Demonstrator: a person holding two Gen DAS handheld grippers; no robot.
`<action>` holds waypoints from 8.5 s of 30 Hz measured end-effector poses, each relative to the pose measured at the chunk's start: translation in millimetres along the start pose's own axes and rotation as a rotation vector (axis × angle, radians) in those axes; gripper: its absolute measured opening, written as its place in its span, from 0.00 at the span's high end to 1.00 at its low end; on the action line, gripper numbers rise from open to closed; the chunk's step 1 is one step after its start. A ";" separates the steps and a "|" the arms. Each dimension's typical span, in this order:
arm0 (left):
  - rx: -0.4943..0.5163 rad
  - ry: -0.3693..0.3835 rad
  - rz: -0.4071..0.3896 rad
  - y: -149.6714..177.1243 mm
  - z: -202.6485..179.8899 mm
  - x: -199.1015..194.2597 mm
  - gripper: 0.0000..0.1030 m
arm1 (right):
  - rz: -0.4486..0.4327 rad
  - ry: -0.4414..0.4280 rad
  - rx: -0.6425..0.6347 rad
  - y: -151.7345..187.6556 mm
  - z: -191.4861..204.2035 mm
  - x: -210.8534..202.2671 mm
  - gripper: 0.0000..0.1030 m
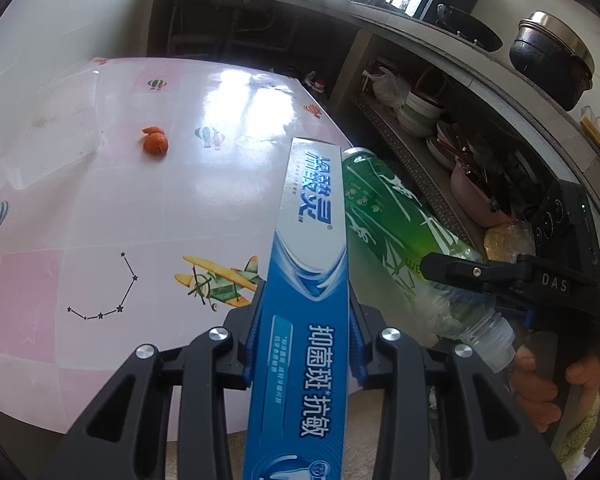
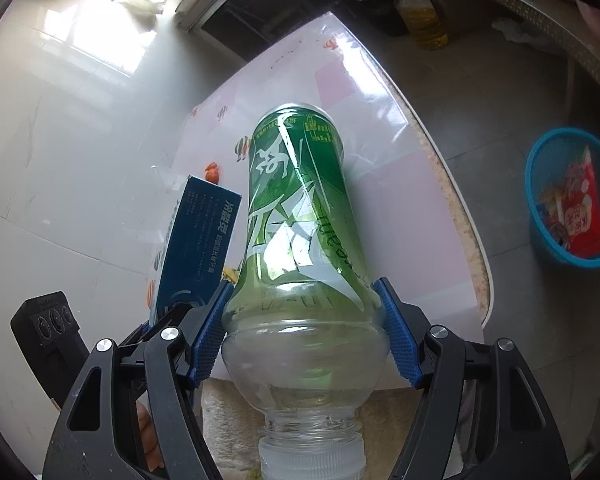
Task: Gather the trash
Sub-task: 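Lift the toothpaste box and green bottle off the table with both tools, then carry the box and bottle to the blue wastebasket and release both, then bring both open tools back over the table, then lower the right tool onto the orange peel and grasp it, then lift the orange peel with the right tool while the left tool grasps the clear tray, then lift the clear tray with the left tool while the right holds the peel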
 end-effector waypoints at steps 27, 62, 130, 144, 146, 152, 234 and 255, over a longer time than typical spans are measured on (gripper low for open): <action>0.100 0.335 0.468 -25.3 -231.7 227.3 0.69 | -0.243 0.323 0.395 -15.8 -250.1 -112.0 0.35; 0.155 0.160 0.620 9.9 -280.9 381.0 0.45 | -0.212 0.845 0.254 -24.1 -338.7 -30.4 0.32; -0.255 -0.158 -0.299 -14.7 120.7 -100.6 0.06 | -0.333 0.276 -0.433 3.7 80.6 -6.6 0.08; -0.064 -0.232 -0.332 -43.5 142.8 -81.9 0.06 | -0.163 0.115 -0.373 -3.8 93.4 33.6 0.23; 0.005 -0.257 -0.336 -55.6 148.0 -74.3 0.06 | -0.136 0.093 -0.375 -7.1 97.6 43.7 0.28; 0.099 -0.290 -0.312 -105.6 175.0 -45.6 0.14 | -0.053 -0.006 -0.415 -25.9 123.4 84.1 0.34; -0.221 0.198 0.145 46.9 48.4 -37.6 0.33 | -0.030 0.066 -0.158 -19.4 38.8 85.7 0.90; -0.171 0.147 0.084 24.9 63.8 -37.9 0.32 | -0.050 0.018 -0.110 -21.9 31.8 92.2 0.90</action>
Point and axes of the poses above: each gripper's, at about its wrist camera, not at the fingertips, and x roughly the way its jaws point, z to its left, y to its underside, the point moved 3 cm from there along x, roughly the way its jaws point, and after that the axes turned 12 degrees about -z, right-handed, at the moved point
